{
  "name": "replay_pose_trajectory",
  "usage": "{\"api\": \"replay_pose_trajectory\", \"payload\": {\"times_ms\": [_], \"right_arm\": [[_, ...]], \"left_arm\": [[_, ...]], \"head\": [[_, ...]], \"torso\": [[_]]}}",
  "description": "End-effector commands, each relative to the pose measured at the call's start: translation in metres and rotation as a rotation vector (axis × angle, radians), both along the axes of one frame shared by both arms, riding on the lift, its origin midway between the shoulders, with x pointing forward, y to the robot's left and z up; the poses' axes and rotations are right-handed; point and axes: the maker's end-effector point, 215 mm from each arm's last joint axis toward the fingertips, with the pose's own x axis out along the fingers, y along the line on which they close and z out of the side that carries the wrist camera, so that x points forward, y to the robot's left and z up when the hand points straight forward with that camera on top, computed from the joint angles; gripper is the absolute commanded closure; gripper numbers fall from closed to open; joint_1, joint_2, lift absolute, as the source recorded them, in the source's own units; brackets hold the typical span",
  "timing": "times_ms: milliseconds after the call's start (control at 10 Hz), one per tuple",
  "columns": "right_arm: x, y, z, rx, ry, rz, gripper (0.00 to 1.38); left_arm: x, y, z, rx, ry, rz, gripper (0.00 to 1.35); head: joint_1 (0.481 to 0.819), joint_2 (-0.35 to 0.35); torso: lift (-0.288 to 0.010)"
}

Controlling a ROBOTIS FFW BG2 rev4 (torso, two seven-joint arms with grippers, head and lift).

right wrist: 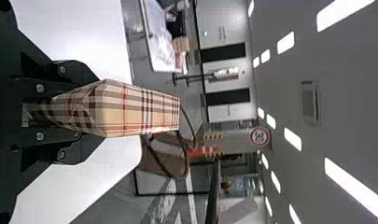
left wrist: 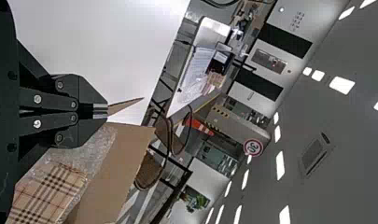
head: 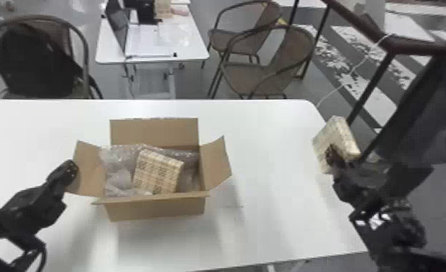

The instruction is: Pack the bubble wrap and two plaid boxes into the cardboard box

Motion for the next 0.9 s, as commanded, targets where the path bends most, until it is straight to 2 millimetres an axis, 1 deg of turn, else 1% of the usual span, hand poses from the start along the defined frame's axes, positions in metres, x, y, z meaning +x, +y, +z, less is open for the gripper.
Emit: {"api": "replay_pose_trajectory", "payload": {"times_ms": [0, 100, 200, 300, 400, 500, 600, 700, 800], "right_arm": [[0.027, 0.048, 0.041, 0.01, -0.01, 0.145, 1.05], [0.042, 0.09, 0.061, 0.03, -0.006, 0.274, 1.05], [0.053, 0.138, 0.076, 0.04, 0.008, 0.413, 1.05], [0.06, 0.186, 0.089, 0.042, 0.017, 0.558, 1.05], [0.059, 0.233, 0.097, 0.072, 0.028, 0.702, 1.05], [0.055, 0.268, 0.098, 0.093, 0.049, 0.804, 1.05], [0.05, 0.295, 0.093, 0.09, 0.081, 0.882, 1.05], [0.044, 0.317, 0.08, 0.102, 0.131, 0.957, 1.05], [0.035, 0.335, 0.063, 0.122, 0.194, 1.027, 1.05]], "left_arm": [[0.0, -0.002, -0.001, -0.001, 0.002, -0.002, 1.21], [0.0, -0.003, -0.001, -0.002, 0.004, -0.004, 1.21], [0.0, -0.004, -0.002, 0.001, 0.005, -0.006, 1.21], [0.001, -0.005, -0.002, 0.001, 0.005, -0.007, 1.21], [0.002, -0.007, -0.001, 0.0, 0.005, -0.011, 1.21], [0.003, -0.007, -0.002, -0.001, 0.006, -0.012, 1.21], [0.003, -0.007, -0.001, -0.001, 0.005, -0.012, 1.21], [0.003, -0.007, -0.002, 0.0, 0.007, -0.012, 1.21], [0.003, -0.008, -0.003, 0.0, 0.008, -0.013, 1.21]], "head": [[0.695, -0.1], [0.695, -0.058], [0.695, -0.01], [0.695, 0.017], [0.695, 0.068], [0.693, 0.119], [0.686, 0.163], [0.685, 0.198], [0.687, 0.211]], "torso": [[-0.109], [-0.109], [-0.109], [-0.109], [-0.109], [-0.109], [-0.109], [-0.109], [-0.109]]}}
